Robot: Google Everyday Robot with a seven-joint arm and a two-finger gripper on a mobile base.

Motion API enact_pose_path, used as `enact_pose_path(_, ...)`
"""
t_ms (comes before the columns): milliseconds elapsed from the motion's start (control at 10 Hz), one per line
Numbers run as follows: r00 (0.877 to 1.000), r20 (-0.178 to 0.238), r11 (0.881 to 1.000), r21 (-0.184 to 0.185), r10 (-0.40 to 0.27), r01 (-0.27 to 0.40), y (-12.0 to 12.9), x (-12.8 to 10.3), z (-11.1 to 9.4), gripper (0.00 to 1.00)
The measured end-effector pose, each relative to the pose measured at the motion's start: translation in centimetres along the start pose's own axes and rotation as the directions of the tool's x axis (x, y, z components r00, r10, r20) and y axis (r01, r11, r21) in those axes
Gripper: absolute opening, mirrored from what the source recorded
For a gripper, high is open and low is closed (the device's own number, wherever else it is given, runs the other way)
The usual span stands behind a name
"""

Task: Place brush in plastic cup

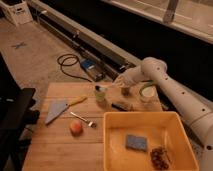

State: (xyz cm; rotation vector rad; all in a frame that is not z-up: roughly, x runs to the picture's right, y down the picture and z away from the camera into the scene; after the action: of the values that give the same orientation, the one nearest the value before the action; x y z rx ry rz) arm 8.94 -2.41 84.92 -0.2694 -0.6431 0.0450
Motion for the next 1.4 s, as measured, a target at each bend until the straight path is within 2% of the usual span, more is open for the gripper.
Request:
enact_pose_path(200,0.999,0.019,0.999,0.016,0.034,-0.035,0.0,0.7,0.4,0.00)
enact_pose_path(500,0.998,0.038,0.999,0.029,0.044,-0.045,-0.2,0.5,0.8,0.00)
enact_pose_path(700,0.997,0.047,0.998,0.027,0.055,-0.056,-0.1,0.5,1.2,0.00)
enact_pose_path(900,0.996,0.057,0.997,0.008,0.070,-0.071,0.4,0.7,2.1,0.01)
enact_pose_path(1000,0.995,0.064,0.997,-0.003,0.077,-0.077,0.6,0.6,2.6,0.08)
enact_pose_path(1200,0.993,0.076,0.996,-0.028,0.091,-0.090,1.1,0.6,3.7,0.31)
enact_pose_path(1400,0.991,0.082,0.994,-0.040,0.103,-0.100,1.4,0.9,4.3,0.48)
